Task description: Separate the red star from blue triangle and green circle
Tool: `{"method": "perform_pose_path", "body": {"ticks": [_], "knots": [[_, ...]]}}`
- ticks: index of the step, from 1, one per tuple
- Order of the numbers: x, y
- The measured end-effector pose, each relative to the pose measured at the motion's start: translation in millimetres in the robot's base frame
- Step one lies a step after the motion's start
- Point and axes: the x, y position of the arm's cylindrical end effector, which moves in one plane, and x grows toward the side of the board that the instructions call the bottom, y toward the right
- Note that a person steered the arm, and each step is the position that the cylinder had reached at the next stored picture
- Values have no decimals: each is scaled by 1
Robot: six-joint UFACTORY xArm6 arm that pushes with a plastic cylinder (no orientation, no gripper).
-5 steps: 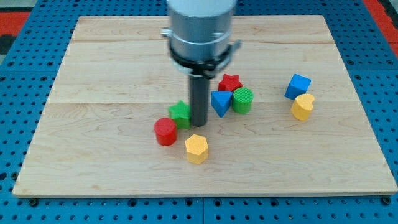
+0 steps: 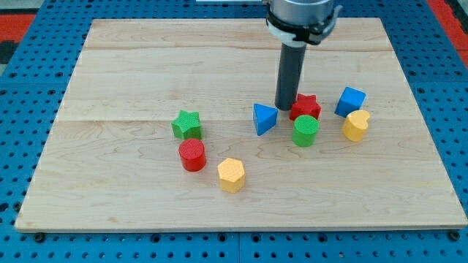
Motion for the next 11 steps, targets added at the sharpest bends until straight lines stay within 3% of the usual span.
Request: {"method": "perform_pose_path", "body": {"ticks": [2, 3, 4, 5, 6, 7, 8, 9, 10, 11], "knots": [[4, -55], [46, -66], [76, -2], [76, 77], [51, 76], [29, 22], [-9, 21], [-2, 53], [-26, 58], [-38, -4]]}}
